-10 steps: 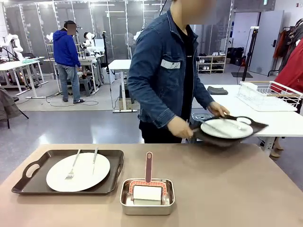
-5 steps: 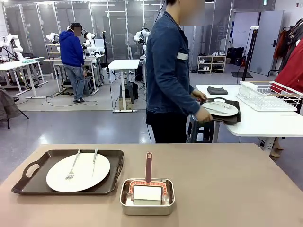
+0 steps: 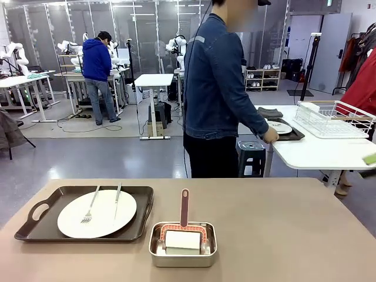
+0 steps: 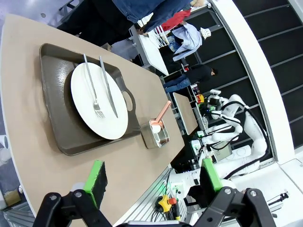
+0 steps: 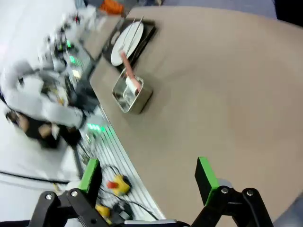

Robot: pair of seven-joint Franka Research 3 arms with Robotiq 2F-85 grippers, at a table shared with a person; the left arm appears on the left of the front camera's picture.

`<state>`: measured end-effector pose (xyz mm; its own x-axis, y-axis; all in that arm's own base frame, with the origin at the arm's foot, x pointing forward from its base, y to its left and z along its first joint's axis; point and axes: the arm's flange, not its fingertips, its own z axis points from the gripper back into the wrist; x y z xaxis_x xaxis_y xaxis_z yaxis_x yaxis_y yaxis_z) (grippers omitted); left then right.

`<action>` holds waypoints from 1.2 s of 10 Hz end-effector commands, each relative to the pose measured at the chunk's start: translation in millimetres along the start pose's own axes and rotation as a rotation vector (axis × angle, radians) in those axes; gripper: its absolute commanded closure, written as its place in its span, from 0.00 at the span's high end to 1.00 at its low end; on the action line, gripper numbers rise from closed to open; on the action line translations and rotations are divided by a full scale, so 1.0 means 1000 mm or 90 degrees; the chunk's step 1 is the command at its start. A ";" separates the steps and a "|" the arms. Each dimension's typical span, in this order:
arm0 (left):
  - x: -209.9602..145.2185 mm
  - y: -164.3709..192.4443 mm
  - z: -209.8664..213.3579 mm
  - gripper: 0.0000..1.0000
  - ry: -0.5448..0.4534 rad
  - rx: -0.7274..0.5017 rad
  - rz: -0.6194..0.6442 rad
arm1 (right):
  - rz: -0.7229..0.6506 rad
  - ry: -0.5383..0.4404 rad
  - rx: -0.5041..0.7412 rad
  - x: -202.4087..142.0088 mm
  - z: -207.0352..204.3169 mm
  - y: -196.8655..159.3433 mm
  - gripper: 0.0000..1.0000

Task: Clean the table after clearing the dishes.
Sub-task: When the left (or right) Handle tray is removed, use the left hand (or right hand) to clean the left (or right) side of the table with the Lint Roller.

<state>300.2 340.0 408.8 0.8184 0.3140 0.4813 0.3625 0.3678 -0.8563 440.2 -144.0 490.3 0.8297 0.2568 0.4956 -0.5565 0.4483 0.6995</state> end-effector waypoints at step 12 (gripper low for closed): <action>-0.002 -0.002 0.003 1.00 0.000 -0.001 0.000 | 0.336 0.381 -0.185 0.085 -0.329 0.159 1.00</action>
<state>299.7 340.5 408.5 0.8182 0.3153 0.4807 0.3615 0.3680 -0.8567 436.9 231.0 469.9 0.3878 0.8727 0.2967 -0.9151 0.3259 0.2375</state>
